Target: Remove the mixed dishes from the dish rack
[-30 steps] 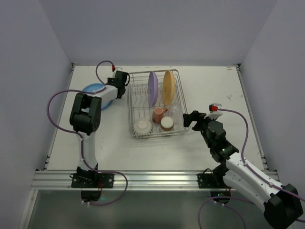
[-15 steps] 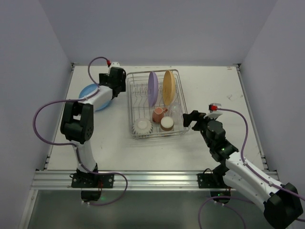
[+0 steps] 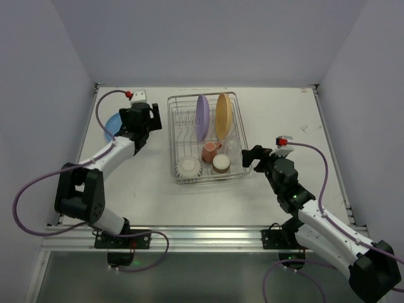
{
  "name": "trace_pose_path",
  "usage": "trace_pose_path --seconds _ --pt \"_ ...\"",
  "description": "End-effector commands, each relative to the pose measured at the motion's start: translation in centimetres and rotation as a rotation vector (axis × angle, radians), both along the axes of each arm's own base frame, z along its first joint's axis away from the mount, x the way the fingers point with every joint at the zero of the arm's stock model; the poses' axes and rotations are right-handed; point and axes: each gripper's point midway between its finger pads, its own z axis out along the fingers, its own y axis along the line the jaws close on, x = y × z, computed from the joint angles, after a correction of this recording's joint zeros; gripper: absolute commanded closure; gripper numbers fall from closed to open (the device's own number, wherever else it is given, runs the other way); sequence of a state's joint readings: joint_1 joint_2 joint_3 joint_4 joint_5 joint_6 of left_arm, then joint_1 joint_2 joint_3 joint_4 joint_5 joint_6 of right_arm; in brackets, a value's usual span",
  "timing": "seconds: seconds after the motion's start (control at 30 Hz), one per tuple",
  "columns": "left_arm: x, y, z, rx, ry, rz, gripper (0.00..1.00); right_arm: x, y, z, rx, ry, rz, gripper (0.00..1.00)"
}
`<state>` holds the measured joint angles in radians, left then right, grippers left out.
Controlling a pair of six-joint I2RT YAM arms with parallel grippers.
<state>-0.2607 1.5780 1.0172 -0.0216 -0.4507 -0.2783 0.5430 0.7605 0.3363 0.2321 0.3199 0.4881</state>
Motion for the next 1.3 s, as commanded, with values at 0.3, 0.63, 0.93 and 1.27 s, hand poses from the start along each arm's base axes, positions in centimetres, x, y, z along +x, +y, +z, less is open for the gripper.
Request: trace_pose_path --seconds 0.3,0.63,0.93,1.27 --pt "-2.0 -2.2 11.2 -0.191 -0.352 -0.150 0.00 0.0 0.0 3.3 0.061 -0.097 -0.004 0.01" --pt "-4.6 -5.7 15.3 -0.329 -0.499 -0.355 0.00 0.2 0.4 3.2 0.052 -0.088 0.013 0.01" --pt "-5.9 -11.4 16.4 -0.461 -0.467 -0.654 0.14 0.2 0.5 3.1 0.051 -0.082 0.018 0.01" --pt "-5.4 -16.2 15.6 -0.511 -0.447 -0.779 0.16 0.2 0.6 3.1 0.050 -0.080 0.021 0.01"
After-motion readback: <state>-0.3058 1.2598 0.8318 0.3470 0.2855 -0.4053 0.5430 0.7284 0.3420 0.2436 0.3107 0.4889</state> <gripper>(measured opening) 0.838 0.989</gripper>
